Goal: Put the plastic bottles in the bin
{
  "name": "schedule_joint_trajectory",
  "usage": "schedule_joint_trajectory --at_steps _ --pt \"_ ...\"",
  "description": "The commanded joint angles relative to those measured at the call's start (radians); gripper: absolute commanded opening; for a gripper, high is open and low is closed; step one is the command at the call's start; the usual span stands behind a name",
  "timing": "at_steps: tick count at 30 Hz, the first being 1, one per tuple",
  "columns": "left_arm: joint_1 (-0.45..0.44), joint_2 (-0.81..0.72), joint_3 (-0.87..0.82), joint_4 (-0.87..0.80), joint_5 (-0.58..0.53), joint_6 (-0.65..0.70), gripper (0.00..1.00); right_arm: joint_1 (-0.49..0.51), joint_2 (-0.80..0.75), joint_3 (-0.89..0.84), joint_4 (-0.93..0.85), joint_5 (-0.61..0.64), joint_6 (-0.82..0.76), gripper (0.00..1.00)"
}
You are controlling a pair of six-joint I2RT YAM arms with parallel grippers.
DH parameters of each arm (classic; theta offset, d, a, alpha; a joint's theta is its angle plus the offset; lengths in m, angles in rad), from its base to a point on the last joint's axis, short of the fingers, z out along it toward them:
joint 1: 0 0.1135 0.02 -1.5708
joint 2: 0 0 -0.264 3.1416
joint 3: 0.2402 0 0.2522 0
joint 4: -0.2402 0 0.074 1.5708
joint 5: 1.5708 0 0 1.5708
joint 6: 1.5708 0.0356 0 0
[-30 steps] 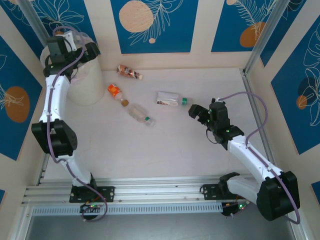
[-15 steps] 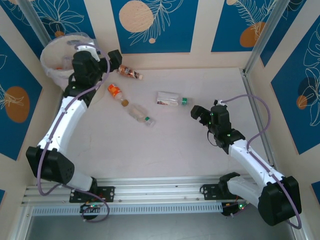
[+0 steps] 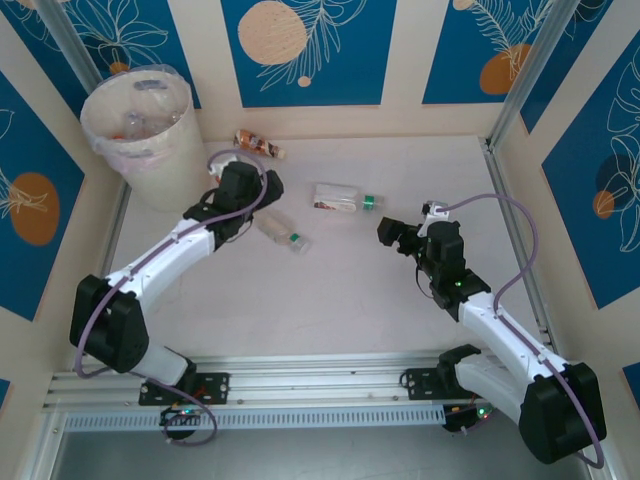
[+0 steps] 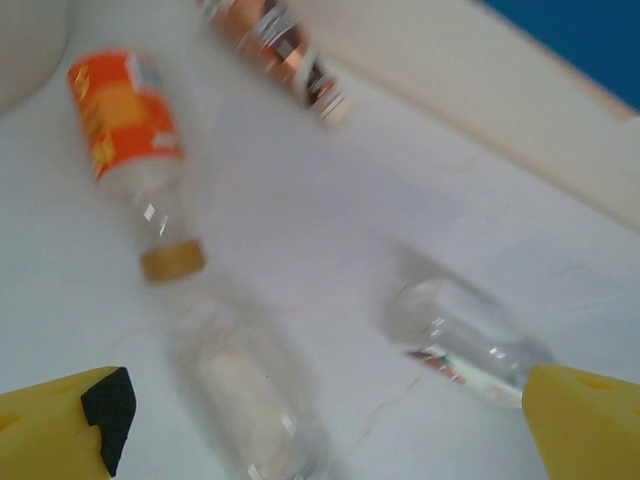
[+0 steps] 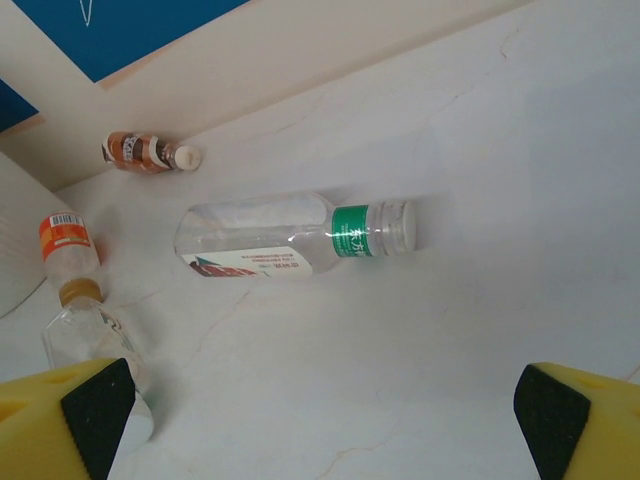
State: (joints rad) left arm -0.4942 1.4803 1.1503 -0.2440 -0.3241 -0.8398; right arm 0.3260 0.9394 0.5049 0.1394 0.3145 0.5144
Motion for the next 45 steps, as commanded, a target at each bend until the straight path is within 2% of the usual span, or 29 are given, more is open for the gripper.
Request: schedule_joint_trajectory --at_steps 1,4,9,16,19,21,24,28,35,45 --pt "-0.037 0.025 -0.032 -0.122 -0.057 -0.222 1.0 -0.008 -0.002 0.024 0.004 0.007 -0.027 1.0" --pt "-0.037 0.109 0.032 -0.204 -0.012 -0.279 1.0 -0.009 -0.003 0.026 -0.006 0.007 -0.005 0.99" --pt "-0.035 0.234 0.198 -0.341 -0.038 -0.304 1.0 -0.009 -0.006 0.048 -0.063 0.006 0.008 1.0" --pt "-0.017 0.405 0.299 -0.414 -0.037 -0.511 1.0 -0.011 -0.023 0.051 -0.094 0.003 0.022 0.99" --pt "-0.001 0.505 0.401 -0.469 -0.025 -0.532 1.0 -0.012 -0.032 0.057 -0.111 -0.007 0.021 1.0" --pt "0.016 0.573 0.469 -0.504 0.025 -0.527 1.0 -0.013 -0.04 0.064 -0.131 -0.008 0.018 1.0" --pt "0.027 0.631 0.518 -0.515 0.016 -0.531 0.98 -0.013 -0.054 0.07 -0.155 -0.007 0.019 0.99" --pt "0.038 0.665 0.537 -0.518 -0.019 -0.524 0.92 -0.013 -0.076 0.066 -0.173 -0.007 0.02 1.0" --pt "0.044 0.686 0.509 -0.419 0.015 -0.416 0.79 -0.014 -0.095 0.056 -0.168 -0.002 0.017 1.0" --pt "0.043 0.623 0.409 -0.334 -0.038 -0.353 0.61 -0.016 -0.094 0.052 -0.161 0.005 0.009 1.0"
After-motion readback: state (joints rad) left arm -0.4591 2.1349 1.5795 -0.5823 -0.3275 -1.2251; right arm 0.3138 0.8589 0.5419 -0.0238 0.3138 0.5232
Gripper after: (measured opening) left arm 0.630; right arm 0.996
